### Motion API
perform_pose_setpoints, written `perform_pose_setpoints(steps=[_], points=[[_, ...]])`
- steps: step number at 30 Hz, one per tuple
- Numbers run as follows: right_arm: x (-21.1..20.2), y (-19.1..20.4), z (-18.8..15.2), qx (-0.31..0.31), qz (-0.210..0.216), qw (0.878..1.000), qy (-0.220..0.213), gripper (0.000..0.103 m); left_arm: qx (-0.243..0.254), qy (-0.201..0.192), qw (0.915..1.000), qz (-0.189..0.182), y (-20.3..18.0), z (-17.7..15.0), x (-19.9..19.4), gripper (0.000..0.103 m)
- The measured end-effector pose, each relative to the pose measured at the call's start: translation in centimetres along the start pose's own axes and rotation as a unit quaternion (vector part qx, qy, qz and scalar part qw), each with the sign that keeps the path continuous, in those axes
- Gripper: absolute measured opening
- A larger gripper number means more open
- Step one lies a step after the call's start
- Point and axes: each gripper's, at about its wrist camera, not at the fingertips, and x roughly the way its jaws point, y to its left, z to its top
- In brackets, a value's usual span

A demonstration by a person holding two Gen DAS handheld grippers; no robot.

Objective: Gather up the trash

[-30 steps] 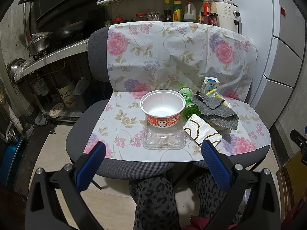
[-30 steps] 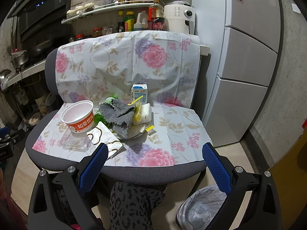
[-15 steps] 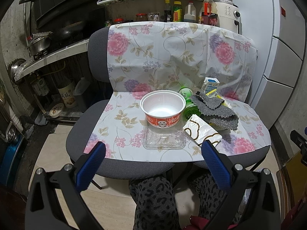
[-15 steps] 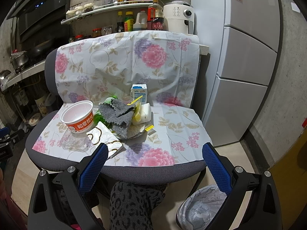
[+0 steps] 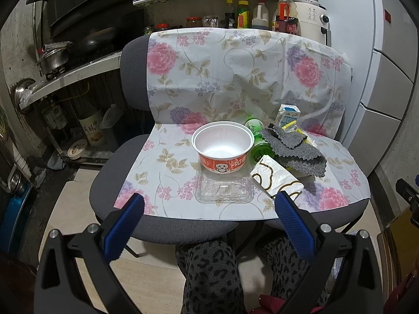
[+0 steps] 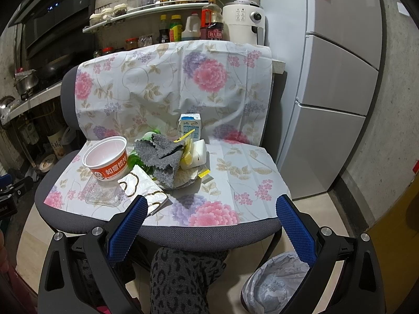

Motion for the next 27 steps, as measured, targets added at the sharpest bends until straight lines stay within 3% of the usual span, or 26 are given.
perform_pose_setpoints(steps=[15,19,24,27], points=[[5.3,0.7,-0.3,-0.005,0.017,0.999,0.045,0.097,-0.009,0.046,0.9989,-0.003,0.9,-0.7,5.3,0.097],[7.5,1.1,-0.4,-0.014,0.042,0.998,0.044,0.097,-0.016,0.058,0.9981,-0.014,1.0,-0.7,7.5,0.097],[10.5,2.5,-0.9,-0.044,0.086,0.995,0.012,0.097,-0.008,0.063,0.9979,0.012,0.9,-0.8,10.7,0.097],[12.4,3.4,-1.0,-0.056,0.115,0.992,0.012,0.097,-0.006,0.063,0.9980,-0.008,0.8,-1.0,12.4,0.097]])
